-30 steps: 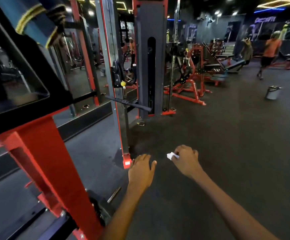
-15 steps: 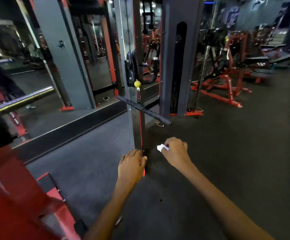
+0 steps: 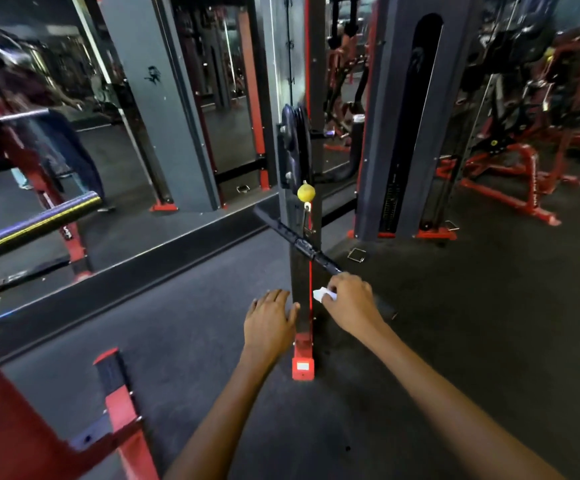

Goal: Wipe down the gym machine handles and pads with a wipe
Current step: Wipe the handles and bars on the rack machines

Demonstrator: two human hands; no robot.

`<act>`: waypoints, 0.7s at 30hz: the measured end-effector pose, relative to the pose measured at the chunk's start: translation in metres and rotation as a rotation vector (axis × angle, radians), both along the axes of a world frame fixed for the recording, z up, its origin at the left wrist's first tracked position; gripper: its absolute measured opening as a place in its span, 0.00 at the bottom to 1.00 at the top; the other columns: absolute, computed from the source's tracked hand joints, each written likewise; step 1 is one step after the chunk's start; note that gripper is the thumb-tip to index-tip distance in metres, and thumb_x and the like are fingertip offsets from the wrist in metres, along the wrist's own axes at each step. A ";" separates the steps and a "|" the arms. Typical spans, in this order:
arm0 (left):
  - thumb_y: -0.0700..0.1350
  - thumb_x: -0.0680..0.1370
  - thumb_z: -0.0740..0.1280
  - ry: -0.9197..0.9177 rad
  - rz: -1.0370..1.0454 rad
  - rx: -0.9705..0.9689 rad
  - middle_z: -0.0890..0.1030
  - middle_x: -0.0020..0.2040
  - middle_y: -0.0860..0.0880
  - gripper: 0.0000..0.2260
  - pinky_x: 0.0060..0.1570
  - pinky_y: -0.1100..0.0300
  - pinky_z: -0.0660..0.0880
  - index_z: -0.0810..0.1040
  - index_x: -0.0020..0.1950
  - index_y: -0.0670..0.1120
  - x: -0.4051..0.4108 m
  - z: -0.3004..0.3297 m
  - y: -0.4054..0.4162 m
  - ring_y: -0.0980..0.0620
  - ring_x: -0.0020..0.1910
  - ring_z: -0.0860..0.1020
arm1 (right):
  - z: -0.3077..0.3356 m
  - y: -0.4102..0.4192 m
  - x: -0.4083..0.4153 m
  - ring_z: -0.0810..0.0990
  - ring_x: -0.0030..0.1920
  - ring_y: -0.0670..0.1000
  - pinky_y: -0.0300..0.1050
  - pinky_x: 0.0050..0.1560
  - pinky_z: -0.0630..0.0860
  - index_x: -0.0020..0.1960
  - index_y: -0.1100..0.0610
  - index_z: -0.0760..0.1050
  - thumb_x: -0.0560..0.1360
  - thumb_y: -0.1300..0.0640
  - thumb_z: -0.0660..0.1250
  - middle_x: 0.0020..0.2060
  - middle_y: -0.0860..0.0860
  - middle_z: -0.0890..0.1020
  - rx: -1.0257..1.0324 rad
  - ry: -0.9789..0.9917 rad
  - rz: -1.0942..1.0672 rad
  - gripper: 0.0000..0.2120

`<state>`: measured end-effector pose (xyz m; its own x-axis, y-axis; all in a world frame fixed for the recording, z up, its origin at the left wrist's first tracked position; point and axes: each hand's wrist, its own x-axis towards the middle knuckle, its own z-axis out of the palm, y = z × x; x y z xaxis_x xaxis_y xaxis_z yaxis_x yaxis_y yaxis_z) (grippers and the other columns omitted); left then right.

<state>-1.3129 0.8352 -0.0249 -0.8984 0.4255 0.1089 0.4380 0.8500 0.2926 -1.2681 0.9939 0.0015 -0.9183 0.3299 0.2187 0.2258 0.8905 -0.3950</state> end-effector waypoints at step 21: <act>0.56 0.83 0.55 -0.003 -0.209 -0.005 0.69 0.73 0.48 0.22 0.74 0.52 0.59 0.67 0.74 0.48 -0.213 -0.035 0.024 0.50 0.73 0.65 | -0.022 0.014 -0.151 0.76 0.52 0.59 0.49 0.53 0.71 0.48 0.60 0.78 0.75 0.53 0.65 0.50 0.57 0.78 -0.145 -0.086 -0.201 0.10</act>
<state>-1.5255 0.8589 -0.0598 -0.7908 0.6031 0.1040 0.6041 0.7421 0.2904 -1.4190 1.0080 -0.0206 -0.8444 0.5298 0.0798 0.4306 0.7596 -0.4874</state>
